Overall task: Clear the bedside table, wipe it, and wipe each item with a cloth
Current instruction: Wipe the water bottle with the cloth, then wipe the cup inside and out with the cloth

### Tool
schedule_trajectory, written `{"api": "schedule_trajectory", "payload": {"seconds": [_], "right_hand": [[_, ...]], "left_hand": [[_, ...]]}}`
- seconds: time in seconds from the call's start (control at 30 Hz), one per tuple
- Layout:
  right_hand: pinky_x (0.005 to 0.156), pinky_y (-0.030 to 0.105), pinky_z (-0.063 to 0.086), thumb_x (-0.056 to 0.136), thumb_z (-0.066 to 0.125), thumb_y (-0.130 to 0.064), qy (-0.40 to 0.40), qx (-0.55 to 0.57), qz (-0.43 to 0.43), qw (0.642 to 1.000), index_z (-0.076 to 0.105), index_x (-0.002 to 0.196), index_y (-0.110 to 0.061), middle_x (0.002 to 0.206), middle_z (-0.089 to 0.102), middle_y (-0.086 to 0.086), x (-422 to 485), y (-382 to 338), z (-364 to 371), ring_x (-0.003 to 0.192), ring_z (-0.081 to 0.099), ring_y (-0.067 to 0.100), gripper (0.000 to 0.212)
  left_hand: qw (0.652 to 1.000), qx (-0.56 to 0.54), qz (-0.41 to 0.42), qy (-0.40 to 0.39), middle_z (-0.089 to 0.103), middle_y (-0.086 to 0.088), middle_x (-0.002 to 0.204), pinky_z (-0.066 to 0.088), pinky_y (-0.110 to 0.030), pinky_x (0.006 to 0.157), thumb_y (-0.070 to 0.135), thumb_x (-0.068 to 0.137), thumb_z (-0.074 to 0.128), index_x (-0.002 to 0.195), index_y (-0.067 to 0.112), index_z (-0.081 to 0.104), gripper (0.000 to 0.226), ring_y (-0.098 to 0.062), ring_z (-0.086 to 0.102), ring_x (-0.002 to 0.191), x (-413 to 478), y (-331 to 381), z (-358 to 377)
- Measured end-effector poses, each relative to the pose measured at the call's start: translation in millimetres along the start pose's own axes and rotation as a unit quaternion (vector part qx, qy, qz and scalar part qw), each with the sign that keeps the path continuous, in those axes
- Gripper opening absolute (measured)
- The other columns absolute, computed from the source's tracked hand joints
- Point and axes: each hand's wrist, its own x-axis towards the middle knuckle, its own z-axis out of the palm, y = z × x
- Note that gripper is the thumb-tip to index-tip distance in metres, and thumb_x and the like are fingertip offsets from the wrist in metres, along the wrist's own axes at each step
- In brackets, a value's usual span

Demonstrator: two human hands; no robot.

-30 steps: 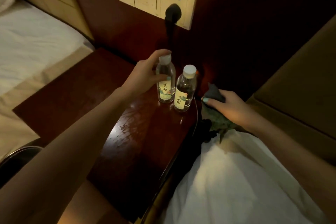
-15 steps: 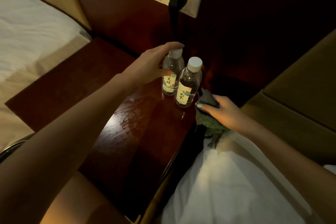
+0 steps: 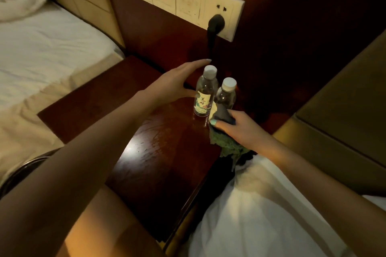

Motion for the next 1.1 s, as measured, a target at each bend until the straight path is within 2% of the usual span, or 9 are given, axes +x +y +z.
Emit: {"api": "schedule_trajectory", "payload": {"seconds": [0.1,0.23,0.37,0.47,0.53,0.7,0.8,0.9,1.1], "right_hand": [[0.085,0.044,0.049,0.095,0.056,-0.032,0.000,-0.027,-0.022,0.999,0.060,0.109,-0.002,0.100,0.063,0.020,-1.3,-26.6,12.1,0.091,0.062,0.030,0.033],[0.085,0.034,0.053,0.093,0.058,-0.037,-0.012,-0.004,-0.056,0.998,0.062,0.096,-0.026,0.097,0.070,0.000,0.8,-62.7,38.5,0.090,0.067,0.013,0.012],[0.066,0.016,0.049,0.094,0.058,-0.032,-0.047,0.018,-0.103,0.993,0.063,0.096,-0.019,0.084,0.065,-0.007,8.5,-106.6,86.3,0.076,0.064,0.001,0.014],[0.062,0.009,0.047,0.094,0.060,-0.025,-0.079,0.035,-0.145,0.986,0.062,0.095,-0.015,0.081,0.063,-0.006,13.0,-135.5,140.8,0.068,0.061,-0.007,0.010],[0.067,0.015,0.050,0.093,0.061,-0.026,-0.112,0.030,-0.162,0.980,0.061,0.088,-0.021,0.081,0.064,-0.006,15.2,-150.4,181.1,0.069,0.062,-0.007,0.007],[0.083,0.036,0.051,0.093,0.060,-0.033,-0.220,0.004,-0.171,0.960,0.063,0.098,-0.016,0.097,0.067,0.006,16.9,-178.1,284.7,0.094,0.064,0.017,0.018],[0.081,0.032,0.049,0.094,0.058,-0.035,-0.267,-0.002,-0.154,0.951,0.060,0.103,-0.017,0.093,0.064,-0.002,10.4,-179.3,341.6,0.093,0.062,0.014,0.020],[0.073,0.025,0.048,0.093,0.058,-0.038,-0.296,-0.021,-0.144,0.944,0.059,0.093,-0.021,0.088,0.063,-0.006,8.2,-169.1,390.2,0.087,0.061,0.008,0.017],[0.076,0.026,0.051,0.094,0.056,-0.039,-0.366,-0.114,-0.117,0.916,0.057,0.124,-0.014,0.104,0.063,-0.003,16.0,-106.7,461.5,0.105,0.061,0.018,0.039]], "left_hand": [[0.998,0.033,-0.018,0.041,0.036,0.005,0.149,0.042,-0.031,0.101,0.028,0.085,0.072,0.149,0.041,0.022,0.083,-0.013,0.041,0.130,-34.2,5.7,-21.3],[0.991,0.070,-0.070,0.093,0.042,0.007,0.140,0.039,-0.029,0.102,0.032,0.088,0.069,0.146,0.039,0.030,0.070,-0.011,0.043,0.126,-103.4,1.3,-53.4],[0.965,0.089,-0.146,0.200,0.047,0.001,0.136,0.028,-0.015,0.100,0.033,0.087,0.070,0.142,0.029,0.042,0.061,-0.015,0.043,0.126,-201.6,-7.4,-80.8],[0.932,0.099,-0.221,0.268,0.050,-0.002,0.134,0.031,-0.029,0.106,0.039,0.086,0.067,0.141,0.028,0.044,0.060,-0.019,0.042,0.126,-281.6,-10.1,-90.0],[0.910,0.095,-0.277,0.295,0.049,-0.001,0.135,0.034,-0.037,0.106,0.037,0.089,0.067,0.142,0.030,0.041,0.060,-0.019,0.041,0.127,-331.3,-8.9,-92.8],[0.847,0.070,-0.386,0.358,0.051,-0.004,0.131,0.038,-0.033,0.103,0.031,0.089,0.069,0.141,0.022,0.043,0.059,-0.012,0.045,0.118,-442.9,-7.3,-84.2],[0.809,0.052,-0.458,0.365,0.051,-0.002,0.130,0.039,-0.029,0.100,0.034,0.089,0.066,0.140,0.024,0.042,0.057,-0.007,0.044,0.115,-494.7,-7.5,-65.2],[0.771,0.037,-0.506,0.385,0.053,-0.006,0.128,0.039,-0.029,0.097,0.030,0.089,0.068,0.139,0.019,0.045,0.056,-0.015,0.049,0.118,-530.5,-11.2,-42.1],[0.702,-0.011,-0.581,0.412,0.054,-0.005,0.125,0.044,-0.036,0.098,0.030,0.090,0.066,0.138,0.017,0.046,0.054,-0.019,0.050,0.117,-587.6,-34.2,30.6]]}}
